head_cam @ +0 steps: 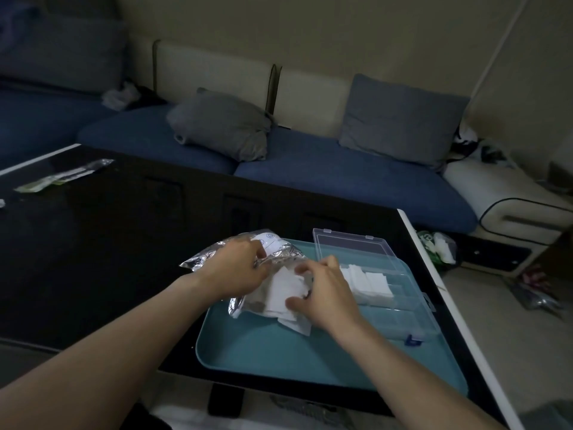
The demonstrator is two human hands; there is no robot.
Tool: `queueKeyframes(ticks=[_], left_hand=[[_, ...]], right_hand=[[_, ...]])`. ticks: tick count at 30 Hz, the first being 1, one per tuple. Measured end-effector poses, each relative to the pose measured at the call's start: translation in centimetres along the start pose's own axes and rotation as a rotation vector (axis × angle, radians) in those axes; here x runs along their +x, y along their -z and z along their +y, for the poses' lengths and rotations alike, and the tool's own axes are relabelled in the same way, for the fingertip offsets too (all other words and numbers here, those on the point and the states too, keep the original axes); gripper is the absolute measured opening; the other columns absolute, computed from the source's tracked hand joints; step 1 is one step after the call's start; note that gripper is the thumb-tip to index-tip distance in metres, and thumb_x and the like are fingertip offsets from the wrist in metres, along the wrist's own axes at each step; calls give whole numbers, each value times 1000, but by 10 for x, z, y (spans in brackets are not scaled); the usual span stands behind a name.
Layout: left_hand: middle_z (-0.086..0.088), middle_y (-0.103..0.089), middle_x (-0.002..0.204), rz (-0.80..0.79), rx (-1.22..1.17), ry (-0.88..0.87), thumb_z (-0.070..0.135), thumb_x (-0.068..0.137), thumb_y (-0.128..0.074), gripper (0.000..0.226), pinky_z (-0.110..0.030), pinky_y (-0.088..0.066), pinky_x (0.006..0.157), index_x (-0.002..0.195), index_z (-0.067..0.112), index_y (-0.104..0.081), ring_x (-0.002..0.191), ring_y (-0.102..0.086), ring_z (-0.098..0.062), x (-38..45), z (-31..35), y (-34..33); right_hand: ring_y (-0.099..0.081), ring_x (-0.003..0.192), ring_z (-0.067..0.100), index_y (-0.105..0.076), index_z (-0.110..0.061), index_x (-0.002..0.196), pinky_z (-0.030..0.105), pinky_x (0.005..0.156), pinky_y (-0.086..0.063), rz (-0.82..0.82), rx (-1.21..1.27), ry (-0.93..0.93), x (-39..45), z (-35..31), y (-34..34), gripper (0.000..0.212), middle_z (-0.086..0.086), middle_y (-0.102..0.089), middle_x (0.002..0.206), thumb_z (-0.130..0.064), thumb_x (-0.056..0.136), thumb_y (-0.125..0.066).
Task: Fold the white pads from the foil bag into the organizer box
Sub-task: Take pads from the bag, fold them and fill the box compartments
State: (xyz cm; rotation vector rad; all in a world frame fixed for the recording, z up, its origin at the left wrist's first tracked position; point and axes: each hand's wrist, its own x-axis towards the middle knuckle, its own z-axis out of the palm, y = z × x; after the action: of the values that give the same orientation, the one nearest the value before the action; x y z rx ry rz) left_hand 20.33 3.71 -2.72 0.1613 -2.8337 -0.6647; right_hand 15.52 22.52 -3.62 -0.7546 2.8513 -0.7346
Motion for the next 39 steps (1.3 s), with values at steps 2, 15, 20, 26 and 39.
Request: queueKeyframes(ticks=[2,15,20,26,39], left_hand=[[-3,-66,110,-9,7,-4,39,93,-56,30,-30,-48,85,107,16,-68,102,-60,-19,0,0,-1],[-7,-67,111,-75,39,27,44,93,-54,38,-36,-49,89,113,13,-66,106,-60,-25,-4,2,-1],[-4,-67,110,-88,5,46,46,94,-53,42,-31,-47,85,117,14,-65,104,-61,-21,-4,-2,4],[-6,-59,127,-107,20,40,48,91,-58,51,-31,-43,95,128,13,-59,121,-52,-22,-9,5,10],[3,-75,91,22,-764,41,44,86,-71,32,-34,-60,73,103,17,-67,83,-72,-15,-18,64,8]], right_hand=[[-49,115,23,-55,-25,136,32,94,-46,-48,-134,71,-1,-3,-1,74,0,-41,121,-39,70,-86],[-40,120,31,-69,-21,115,39,100,-38,-13,-403,236,5,-14,-25,29,7,-42,128,-38,91,-64],[-52,100,23,-76,-20,92,27,78,-41,-42,-69,174,4,-9,2,13,4,-56,95,-31,91,-69],[-71,86,20,-71,-19,89,34,80,-55,-13,412,-134,1,12,37,18,2,-76,93,-37,90,-72],[-73,97,23,-73,-9,111,32,76,-57,-51,1156,-149,-10,1,47,36,10,-77,104,-33,84,-73]])
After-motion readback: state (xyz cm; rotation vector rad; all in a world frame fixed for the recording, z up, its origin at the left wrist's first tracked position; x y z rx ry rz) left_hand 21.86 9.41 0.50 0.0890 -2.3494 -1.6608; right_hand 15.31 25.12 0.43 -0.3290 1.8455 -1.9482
